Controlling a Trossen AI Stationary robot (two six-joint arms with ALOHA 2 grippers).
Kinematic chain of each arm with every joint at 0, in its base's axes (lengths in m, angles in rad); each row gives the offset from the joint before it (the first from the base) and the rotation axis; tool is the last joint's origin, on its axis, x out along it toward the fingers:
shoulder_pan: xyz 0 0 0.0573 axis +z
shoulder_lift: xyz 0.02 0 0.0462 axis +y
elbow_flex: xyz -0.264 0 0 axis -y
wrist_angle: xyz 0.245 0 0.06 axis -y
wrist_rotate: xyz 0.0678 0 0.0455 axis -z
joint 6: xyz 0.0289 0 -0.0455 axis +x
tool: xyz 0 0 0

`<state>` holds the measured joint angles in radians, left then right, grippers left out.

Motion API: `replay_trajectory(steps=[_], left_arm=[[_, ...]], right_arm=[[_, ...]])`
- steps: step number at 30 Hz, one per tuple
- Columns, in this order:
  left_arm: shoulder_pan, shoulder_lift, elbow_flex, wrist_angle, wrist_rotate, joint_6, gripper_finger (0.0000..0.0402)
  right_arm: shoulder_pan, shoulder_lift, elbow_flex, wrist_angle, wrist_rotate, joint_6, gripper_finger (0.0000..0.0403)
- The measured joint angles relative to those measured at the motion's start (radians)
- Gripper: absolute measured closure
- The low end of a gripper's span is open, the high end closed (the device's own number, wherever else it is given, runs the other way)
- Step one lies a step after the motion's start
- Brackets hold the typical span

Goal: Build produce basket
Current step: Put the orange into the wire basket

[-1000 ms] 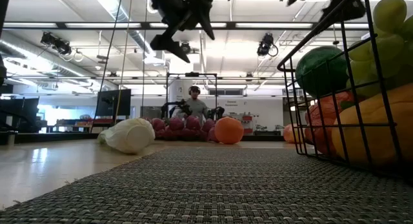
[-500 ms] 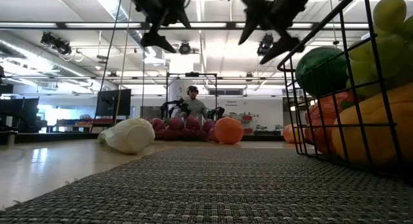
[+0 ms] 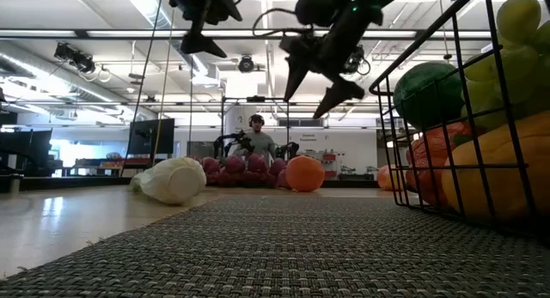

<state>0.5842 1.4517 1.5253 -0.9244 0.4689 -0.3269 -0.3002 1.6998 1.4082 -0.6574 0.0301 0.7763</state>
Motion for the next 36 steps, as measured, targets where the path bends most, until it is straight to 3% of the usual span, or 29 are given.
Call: replay_trajectory(steps=[7,14,30,36], left_arm=[[-0.024,-0.017,0.000,-0.051,0.000,0.008,0.0008],[-0.071,-0.016,0.000,-0.071,0.000,-0.002,0.0008],[-0.120,-0.021,0.000,-0.092,0.000,-0.015,0.0008],[-0.120,-0.021,0.000,-0.095,0.000,-0.028,0.0008]], right_arm=[[-0.036,0.108,0.051,0.001,0.028,-0.012,0.0054],[-0.062,0.168,0.050,-0.012,-0.059,-0.011,0.0016],[-0.082,0.195,0.050,-0.020,0.122,-0.040,0.0005],[-0.088,0.231,0.048,-0.017,0.104,-0.039,0.0005]])
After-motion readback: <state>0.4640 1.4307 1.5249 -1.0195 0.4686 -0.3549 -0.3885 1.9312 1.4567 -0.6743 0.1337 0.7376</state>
